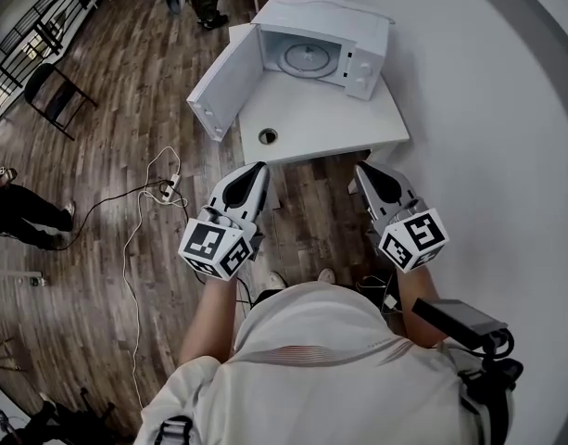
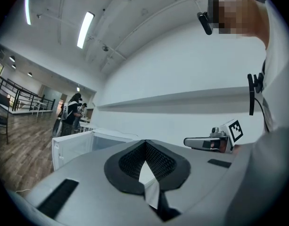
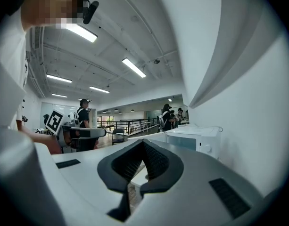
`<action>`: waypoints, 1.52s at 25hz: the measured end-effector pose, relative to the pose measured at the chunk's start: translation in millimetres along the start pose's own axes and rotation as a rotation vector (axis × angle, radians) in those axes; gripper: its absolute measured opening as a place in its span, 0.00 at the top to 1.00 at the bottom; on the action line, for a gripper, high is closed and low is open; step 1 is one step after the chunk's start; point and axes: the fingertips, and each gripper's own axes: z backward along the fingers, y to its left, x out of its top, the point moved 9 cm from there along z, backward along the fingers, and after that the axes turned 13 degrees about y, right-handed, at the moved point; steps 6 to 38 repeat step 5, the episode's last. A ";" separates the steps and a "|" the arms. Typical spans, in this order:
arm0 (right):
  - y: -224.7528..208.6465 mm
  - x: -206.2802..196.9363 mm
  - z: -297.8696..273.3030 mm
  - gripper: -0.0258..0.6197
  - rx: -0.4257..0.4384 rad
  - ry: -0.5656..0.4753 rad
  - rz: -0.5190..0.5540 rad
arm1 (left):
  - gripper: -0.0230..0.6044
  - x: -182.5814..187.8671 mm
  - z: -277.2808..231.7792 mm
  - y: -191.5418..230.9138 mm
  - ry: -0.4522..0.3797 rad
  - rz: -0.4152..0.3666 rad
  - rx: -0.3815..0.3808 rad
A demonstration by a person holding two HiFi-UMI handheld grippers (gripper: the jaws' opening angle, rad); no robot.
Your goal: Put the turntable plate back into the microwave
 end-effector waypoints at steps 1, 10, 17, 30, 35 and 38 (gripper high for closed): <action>0.6 0.1 -0.7 0.95 -0.003 0.000 -0.001 | 0.95 0.5 -0.1 1.5 -0.003 -0.002 0.000; 2.9 3.2 -4.2 0.95 -0.012 -0.003 -0.003 | 0.95 4.0 -1.6 7.3 -0.002 -0.019 -0.006; 2.9 3.2 -4.2 0.95 -0.012 -0.003 -0.003 | 0.95 4.0 -1.6 7.3 -0.002 -0.019 -0.006; 2.9 3.2 -4.2 0.95 -0.012 -0.003 -0.003 | 0.95 4.0 -1.6 7.3 -0.002 -0.019 -0.006; 2.9 3.2 -4.2 0.95 -0.012 -0.003 -0.003 | 0.95 4.0 -1.6 7.3 -0.002 -0.019 -0.006; 2.9 3.2 -4.2 0.95 -0.012 -0.003 -0.003 | 0.95 4.0 -1.6 7.3 -0.002 -0.019 -0.006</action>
